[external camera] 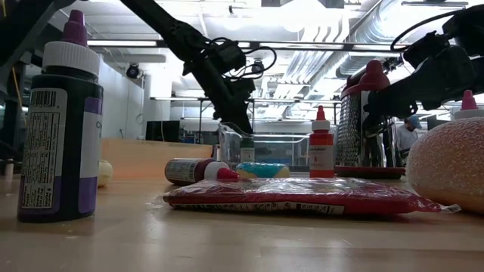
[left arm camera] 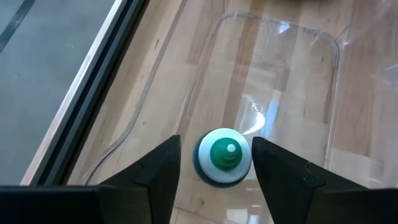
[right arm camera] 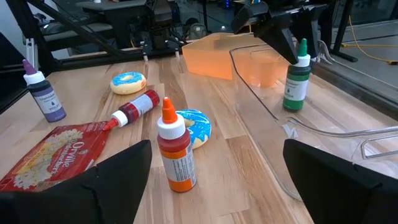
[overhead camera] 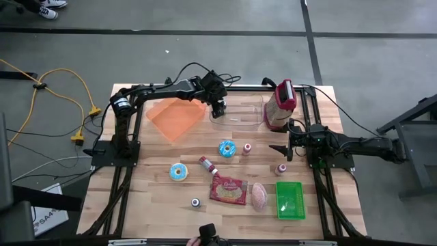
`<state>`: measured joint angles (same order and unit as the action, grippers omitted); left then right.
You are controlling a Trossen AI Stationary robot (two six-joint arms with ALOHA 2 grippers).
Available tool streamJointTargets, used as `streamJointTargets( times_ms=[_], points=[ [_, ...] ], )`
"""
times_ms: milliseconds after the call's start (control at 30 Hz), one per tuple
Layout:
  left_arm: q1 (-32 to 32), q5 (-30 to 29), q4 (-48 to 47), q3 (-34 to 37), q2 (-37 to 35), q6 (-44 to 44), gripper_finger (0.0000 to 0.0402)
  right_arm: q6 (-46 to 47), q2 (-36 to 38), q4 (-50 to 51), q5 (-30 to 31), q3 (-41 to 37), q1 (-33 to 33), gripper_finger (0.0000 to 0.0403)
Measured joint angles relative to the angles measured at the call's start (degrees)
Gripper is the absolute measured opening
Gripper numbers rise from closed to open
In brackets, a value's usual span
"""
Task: Pick & Place Food Item
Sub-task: Put the green food coloring bottle into the transparent bin, then put the violet food coloring bottle into the transparent bin
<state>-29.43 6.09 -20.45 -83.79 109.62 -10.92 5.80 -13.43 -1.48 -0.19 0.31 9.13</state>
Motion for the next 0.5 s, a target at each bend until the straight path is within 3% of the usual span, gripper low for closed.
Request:
streamJointTargets(
  times_ms=[500],
  points=[
    [-0.09,1.56,2.29,-0.62,-0.97,-1.55,0.0194,0.0,0.0,0.0,-0.01,-0.01,0.0,0.0353]
  ],
)
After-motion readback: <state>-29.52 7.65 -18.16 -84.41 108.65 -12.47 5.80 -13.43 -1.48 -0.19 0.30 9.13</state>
